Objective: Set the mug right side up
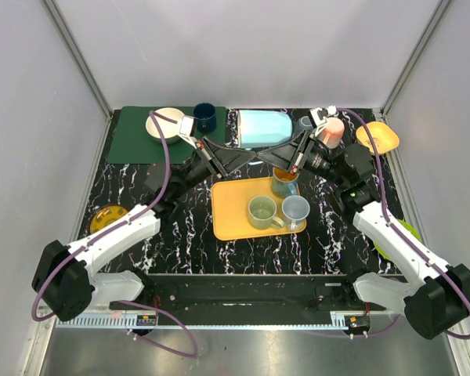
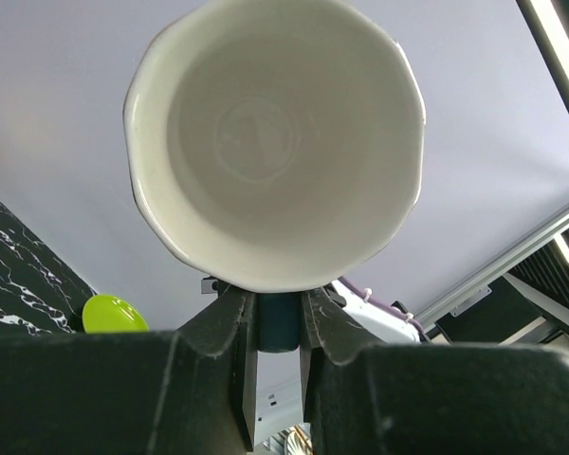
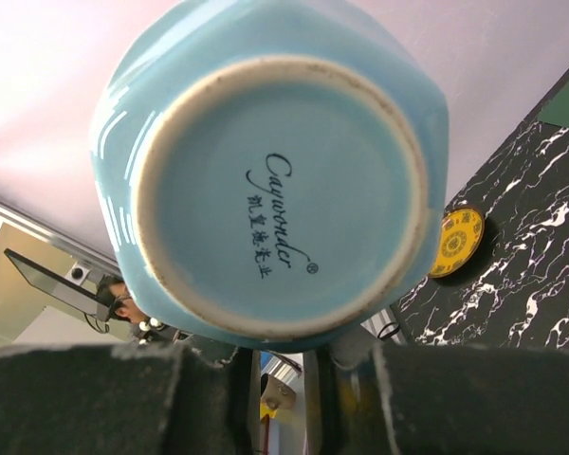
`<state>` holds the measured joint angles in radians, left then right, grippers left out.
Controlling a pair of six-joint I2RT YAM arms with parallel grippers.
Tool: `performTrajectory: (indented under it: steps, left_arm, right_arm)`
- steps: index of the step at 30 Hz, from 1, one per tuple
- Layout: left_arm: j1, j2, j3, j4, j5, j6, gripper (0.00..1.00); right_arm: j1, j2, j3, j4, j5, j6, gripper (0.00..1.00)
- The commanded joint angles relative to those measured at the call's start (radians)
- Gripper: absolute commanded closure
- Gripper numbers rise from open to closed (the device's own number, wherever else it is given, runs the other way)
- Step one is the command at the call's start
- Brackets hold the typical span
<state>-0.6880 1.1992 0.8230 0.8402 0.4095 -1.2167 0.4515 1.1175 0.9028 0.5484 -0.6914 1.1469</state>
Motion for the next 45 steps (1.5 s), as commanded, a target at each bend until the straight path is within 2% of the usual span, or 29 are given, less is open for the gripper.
performTrajectory:
  steps: [1,2,3,6,7,12,13,16,18,25,27,32,35,40,45]
  left_arm:
    - [-0.064,-0.061,-0.008,0.085,0.172,0.017,0.84]
    - [-0.061,-0.064,-0.008,0.068,0.163,0.025,0.60]
    - [-0.058,-0.066,-0.012,0.068,0.160,0.023,0.51]
    - [-0.035,-0.064,-0.016,0.073,0.160,0.013,0.35]
    - [-0.031,-0.066,-0.019,0.077,0.158,0.008,0.33]
    - [0.007,-0.076,-0.025,0.050,0.155,0.016,0.27]
    - [0.016,-0.096,-0.025,0.012,0.146,0.029,0.27]
    - [0.047,-0.171,-0.054,-0.242,0.031,0.136,0.23]
    - [0.065,-0.208,-0.084,-0.312,-0.018,0.172,0.21]
    - [0.107,-0.222,-0.142,-0.322,-0.025,0.169,0.20]
    - [0.110,-0.222,-0.121,-0.415,-0.038,0.198,0.21]
    - [0.110,-0.279,-0.094,-0.726,-0.187,0.304,0.21]
    - [0.111,-0.300,-0.078,-0.873,-0.262,0.345,0.23]
    - [0.114,-0.338,-0.085,-1.001,-0.362,0.362,0.23]
    - [0.117,-0.385,-0.139,-1.027,-0.394,0.365,0.23]
  right_arm:
    - [-0.019,-0.016,0.031,0.032,0.173,-0.077,1.00]
    - [-0.019,-0.019,0.033,0.022,0.164,-0.085,1.00]
    - [-0.019,-0.024,0.030,0.022,0.156,-0.088,1.00]
    - [-0.019,-0.038,0.028,0.016,0.141,-0.111,1.00]
    - [-0.020,-0.042,0.028,0.015,0.136,-0.113,1.00]
    - [-0.017,-0.056,0.037,-0.042,0.159,-0.156,1.00]
    - [-0.019,-0.064,0.050,-0.082,0.196,-0.188,1.00]
    - [-0.019,-0.071,0.149,-0.284,0.278,-0.311,1.00]
    - [-0.022,-0.061,0.185,-0.318,0.296,-0.348,1.00]
    - [-0.028,0.024,0.252,-0.294,0.308,-0.363,1.00]
    - [-0.028,0.050,0.303,-0.394,0.354,-0.451,1.00]
    - [-0.028,0.293,0.641,-0.837,0.653,-0.673,1.00]
    - [-0.030,0.457,0.832,-0.991,0.756,-0.743,1.00]
    - [-0.030,0.747,1.160,-1.204,0.866,-0.829,1.00]
    - [-0.031,0.931,1.291,-1.246,0.917,-0.869,1.00]
